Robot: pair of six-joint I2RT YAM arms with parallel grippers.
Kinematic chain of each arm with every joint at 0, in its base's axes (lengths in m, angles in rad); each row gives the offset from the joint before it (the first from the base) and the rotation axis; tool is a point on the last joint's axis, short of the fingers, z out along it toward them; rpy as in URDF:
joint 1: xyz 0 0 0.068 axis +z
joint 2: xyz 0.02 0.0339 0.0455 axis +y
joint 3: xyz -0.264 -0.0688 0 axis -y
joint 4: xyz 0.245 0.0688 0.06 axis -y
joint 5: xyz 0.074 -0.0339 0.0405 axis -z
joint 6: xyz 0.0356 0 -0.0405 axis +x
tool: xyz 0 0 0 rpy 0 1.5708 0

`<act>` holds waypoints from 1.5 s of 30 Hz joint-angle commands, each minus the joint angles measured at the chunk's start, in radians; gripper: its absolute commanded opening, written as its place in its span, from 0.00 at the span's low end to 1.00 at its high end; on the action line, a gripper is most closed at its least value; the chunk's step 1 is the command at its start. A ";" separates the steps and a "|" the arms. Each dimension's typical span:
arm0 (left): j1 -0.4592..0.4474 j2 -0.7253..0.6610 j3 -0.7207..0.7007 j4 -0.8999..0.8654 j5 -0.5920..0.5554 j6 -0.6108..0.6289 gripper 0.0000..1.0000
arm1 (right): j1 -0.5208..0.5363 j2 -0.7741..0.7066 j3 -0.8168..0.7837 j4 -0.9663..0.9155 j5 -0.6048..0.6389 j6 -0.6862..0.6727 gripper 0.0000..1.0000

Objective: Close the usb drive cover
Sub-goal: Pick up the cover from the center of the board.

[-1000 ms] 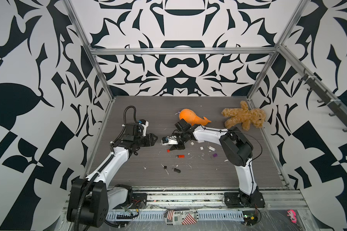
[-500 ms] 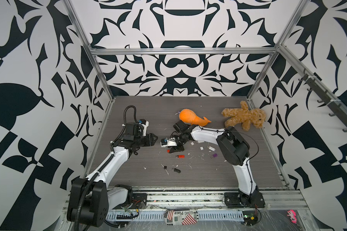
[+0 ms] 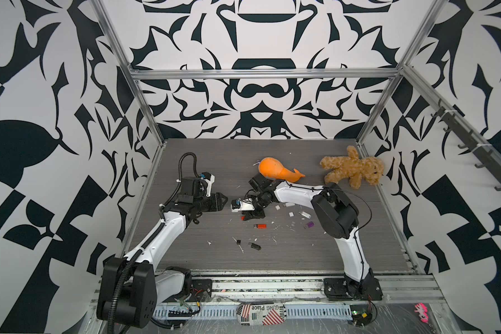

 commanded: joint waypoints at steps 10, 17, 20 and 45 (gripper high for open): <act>0.002 0.010 0.011 -0.026 0.004 -0.001 0.56 | 0.013 0.007 0.023 -0.040 -0.023 0.001 0.27; 0.002 0.017 0.005 -0.023 0.012 -0.008 0.56 | 0.013 -0.028 -0.020 0.025 -0.033 0.013 0.21; 0.002 0.025 0.003 -0.014 0.042 -0.014 0.56 | 0.008 -0.069 -0.064 0.106 -0.048 0.042 0.20; 0.002 0.302 -0.136 0.564 0.536 -0.342 0.44 | -0.088 -0.271 -0.318 0.511 -0.164 0.190 0.20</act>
